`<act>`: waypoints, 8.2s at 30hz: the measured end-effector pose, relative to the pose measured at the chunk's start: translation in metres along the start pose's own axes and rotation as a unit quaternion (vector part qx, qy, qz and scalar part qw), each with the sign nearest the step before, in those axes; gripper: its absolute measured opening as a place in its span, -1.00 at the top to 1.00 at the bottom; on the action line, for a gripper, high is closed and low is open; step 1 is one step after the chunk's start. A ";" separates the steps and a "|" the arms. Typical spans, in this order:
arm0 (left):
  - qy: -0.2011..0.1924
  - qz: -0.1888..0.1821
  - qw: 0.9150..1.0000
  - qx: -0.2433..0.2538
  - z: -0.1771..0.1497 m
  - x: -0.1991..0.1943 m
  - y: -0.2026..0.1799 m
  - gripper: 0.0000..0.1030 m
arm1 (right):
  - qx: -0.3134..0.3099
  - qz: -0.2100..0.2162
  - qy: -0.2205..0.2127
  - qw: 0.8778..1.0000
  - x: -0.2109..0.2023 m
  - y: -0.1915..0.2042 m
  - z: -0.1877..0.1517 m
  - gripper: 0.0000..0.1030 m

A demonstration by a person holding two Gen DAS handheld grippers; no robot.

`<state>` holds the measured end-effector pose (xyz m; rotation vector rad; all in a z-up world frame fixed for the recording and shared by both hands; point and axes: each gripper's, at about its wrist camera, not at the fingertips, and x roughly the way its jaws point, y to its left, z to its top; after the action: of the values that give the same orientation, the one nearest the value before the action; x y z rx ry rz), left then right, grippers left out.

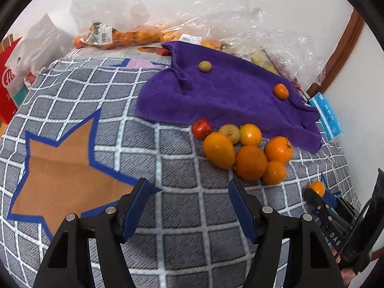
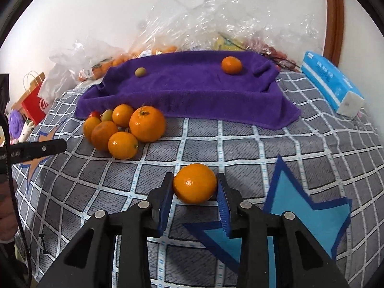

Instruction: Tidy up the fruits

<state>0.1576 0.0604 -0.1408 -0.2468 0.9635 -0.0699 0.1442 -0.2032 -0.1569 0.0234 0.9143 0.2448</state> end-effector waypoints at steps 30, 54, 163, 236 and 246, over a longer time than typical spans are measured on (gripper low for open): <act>0.057 0.005 0.998 0.005 0.022 0.035 -0.014 0.32 | 0.034 0.034 -0.013 0.999 -0.004 -0.022 0.001 0.33; -0.053 0.004 0.998 0.029 -0.010 0.021 -0.009 0.37 | 0.024 -0.017 -0.029 0.999 -0.011 -0.016 0.000 0.33; -0.057 -0.037 0.997 -0.028 0.105 0.077 -0.013 0.36 | 0.041 -0.008 0.009 0.999 0.114 -0.043 0.128 0.32; -0.038 -0.005 0.999 -0.025 -0.010 -0.002 0.054 -0.05 | -0.001 0.020 0.033 0.999 0.046 0.061 0.064 0.17; -0.062 0.027 0.998 -0.003 -0.018 -0.002 0.044 -0.03 | 0.004 0.024 0.024 0.999 0.041 0.056 0.063 0.16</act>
<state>0.1395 0.0998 -0.1598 -0.2283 0.8464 -0.0015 0.2065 -0.1348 -0.1439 0.0473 0.9624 0.2864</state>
